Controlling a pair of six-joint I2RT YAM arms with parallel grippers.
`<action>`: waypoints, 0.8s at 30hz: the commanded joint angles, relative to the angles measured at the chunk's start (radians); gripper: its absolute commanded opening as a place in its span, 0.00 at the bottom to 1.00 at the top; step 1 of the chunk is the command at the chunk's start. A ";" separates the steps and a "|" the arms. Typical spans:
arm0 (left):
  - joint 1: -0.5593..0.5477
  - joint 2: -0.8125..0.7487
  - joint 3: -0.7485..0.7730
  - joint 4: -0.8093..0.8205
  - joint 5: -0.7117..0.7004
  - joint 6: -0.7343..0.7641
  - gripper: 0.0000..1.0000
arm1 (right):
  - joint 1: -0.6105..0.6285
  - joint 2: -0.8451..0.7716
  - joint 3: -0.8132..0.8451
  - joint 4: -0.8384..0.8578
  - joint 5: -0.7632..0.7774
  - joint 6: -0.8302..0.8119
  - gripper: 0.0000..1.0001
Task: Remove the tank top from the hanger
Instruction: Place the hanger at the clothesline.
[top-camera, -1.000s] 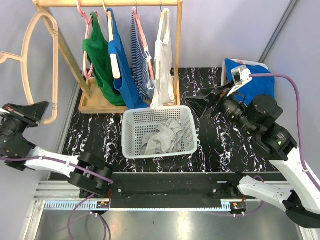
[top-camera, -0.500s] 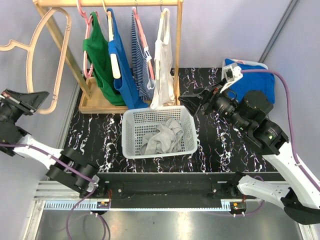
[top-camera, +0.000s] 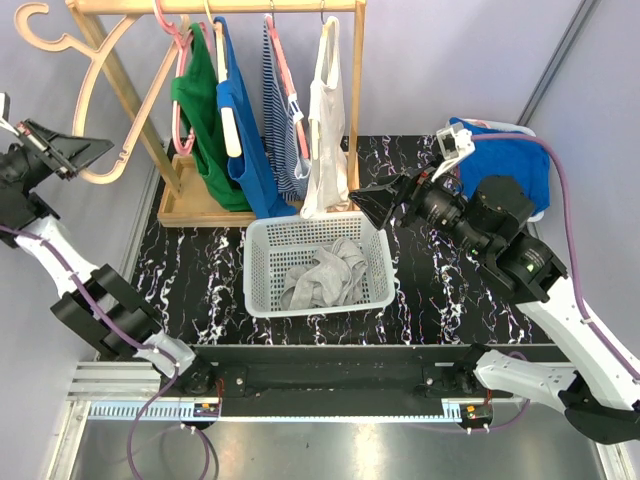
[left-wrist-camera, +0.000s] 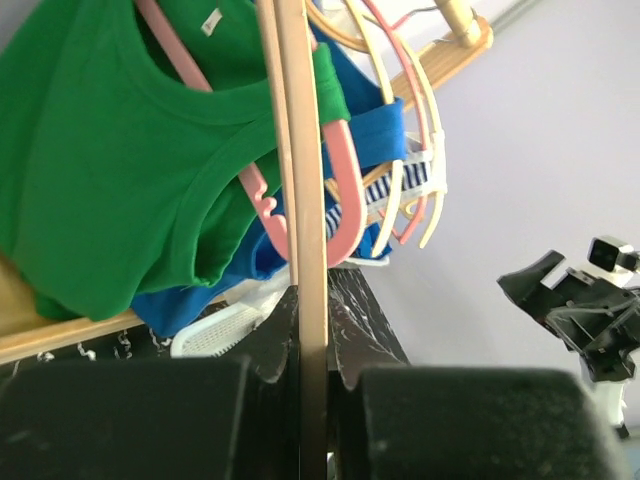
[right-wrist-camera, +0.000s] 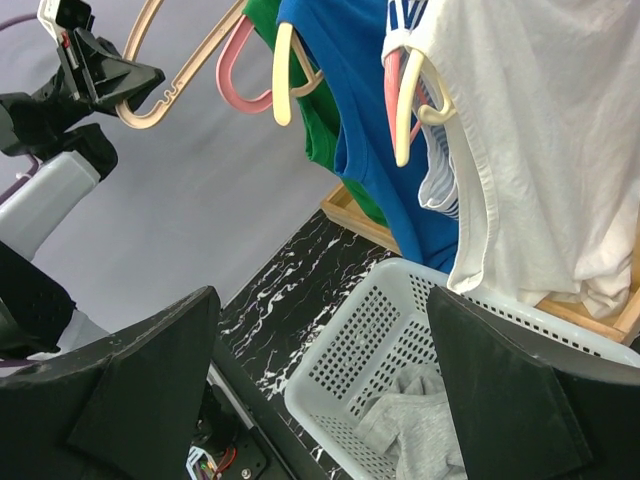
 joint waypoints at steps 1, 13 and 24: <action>-0.042 0.000 0.074 0.373 0.032 -0.128 0.00 | -0.005 0.015 0.014 0.046 -0.008 0.002 0.95; -0.282 -0.441 -0.055 -1.439 -0.815 1.674 0.00 | -0.005 0.071 0.041 0.028 -0.002 -0.008 0.95; -0.381 -0.191 0.358 -1.926 -1.071 1.961 0.00 | -0.005 0.067 0.038 0.037 -0.006 -0.002 0.96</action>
